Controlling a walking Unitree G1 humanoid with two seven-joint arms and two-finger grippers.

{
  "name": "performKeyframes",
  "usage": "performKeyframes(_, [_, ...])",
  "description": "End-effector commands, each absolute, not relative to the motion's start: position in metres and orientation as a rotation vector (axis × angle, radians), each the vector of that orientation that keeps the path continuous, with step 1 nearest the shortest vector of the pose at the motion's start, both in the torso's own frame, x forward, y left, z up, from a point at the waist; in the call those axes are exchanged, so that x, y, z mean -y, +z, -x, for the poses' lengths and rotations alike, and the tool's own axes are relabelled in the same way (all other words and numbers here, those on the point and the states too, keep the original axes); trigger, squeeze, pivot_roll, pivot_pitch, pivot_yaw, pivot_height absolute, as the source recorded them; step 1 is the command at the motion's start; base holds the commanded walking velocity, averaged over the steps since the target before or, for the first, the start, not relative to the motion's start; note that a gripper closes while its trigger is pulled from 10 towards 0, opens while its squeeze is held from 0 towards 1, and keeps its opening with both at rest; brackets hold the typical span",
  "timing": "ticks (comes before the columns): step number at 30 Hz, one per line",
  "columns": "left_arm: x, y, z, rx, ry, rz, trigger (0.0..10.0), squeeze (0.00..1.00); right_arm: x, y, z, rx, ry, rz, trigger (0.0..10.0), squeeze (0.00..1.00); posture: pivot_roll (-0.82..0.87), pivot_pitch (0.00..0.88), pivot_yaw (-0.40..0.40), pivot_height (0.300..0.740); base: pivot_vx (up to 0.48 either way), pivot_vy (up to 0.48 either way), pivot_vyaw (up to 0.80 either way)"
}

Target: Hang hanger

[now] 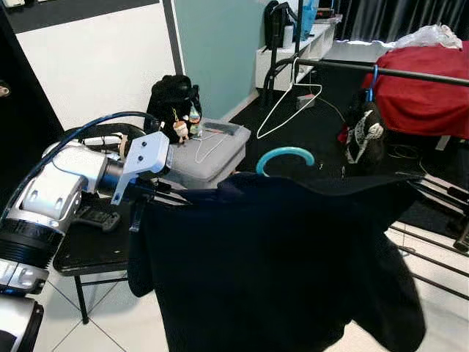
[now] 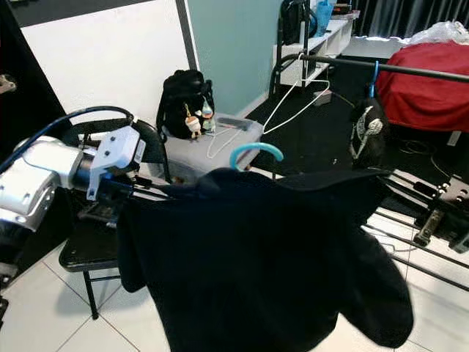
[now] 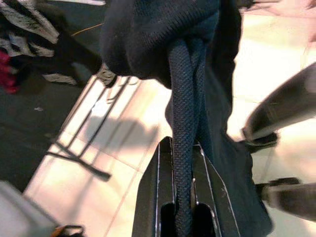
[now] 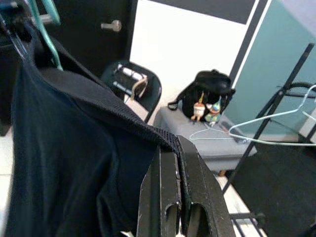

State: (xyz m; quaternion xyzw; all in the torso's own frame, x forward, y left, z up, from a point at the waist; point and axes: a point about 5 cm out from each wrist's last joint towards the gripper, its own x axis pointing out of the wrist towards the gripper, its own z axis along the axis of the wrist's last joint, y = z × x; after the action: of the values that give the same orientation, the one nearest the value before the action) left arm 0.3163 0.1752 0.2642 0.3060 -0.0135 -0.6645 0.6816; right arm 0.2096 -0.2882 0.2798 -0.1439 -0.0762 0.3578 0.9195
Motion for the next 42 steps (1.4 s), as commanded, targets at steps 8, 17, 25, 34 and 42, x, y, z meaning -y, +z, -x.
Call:
performKeyframes(8, [-0.197, 0.288, -0.332, 0.074, -1.279, -0.754, 1.1, 0.0, 0.275, 0.288, -0.196, 0.134, 0.902, 0.292, 0.0, 0.0, -0.18, 0.0, 0.028, 0.74, 0.0, 0.0, 0.0])
performKeyframes(17, [-0.201, 0.319, -0.328, 0.223, -1.265, -0.656, 0.0, 0.0, 0.251, 0.255, -0.203, 0.039, 0.948, 0.257, 0.0, 0.0, -0.17, 0.0, 0.023, 0.74, 0.0, 0.0, 0.0])
performKeyframes(25, [-0.202, 0.319, -0.312, 0.19, -1.443, -0.64, 0.8, 0.0, 0.247, 0.25, -0.206, 0.046, 0.948, 0.235, 0.0, 0.0, -0.16, 0.0, 0.025, 0.74, 0.0, 0.0, 0.0])
performKeyframes(34, [-0.212, 0.318, -0.31, 0.126, -1.48, -0.628, 2.5, 0.0, 0.254, 0.253, -0.205, 0.047, 0.917, 0.246, 0.0, 0.0, -0.16, 0.0, 0.027, 0.74, 0.0, 0.0, 0.0])
performKeyframes(42, [-0.244, 0.313, -0.32, -0.07, -1.352, -0.72, 2.9, 0.0, 0.255, 0.258, -0.206, 0.063, 0.903, 0.261, 0.0, 0.0, -0.17, 0.0, 0.03, 0.74, 0.0, 0.0, 0.0])
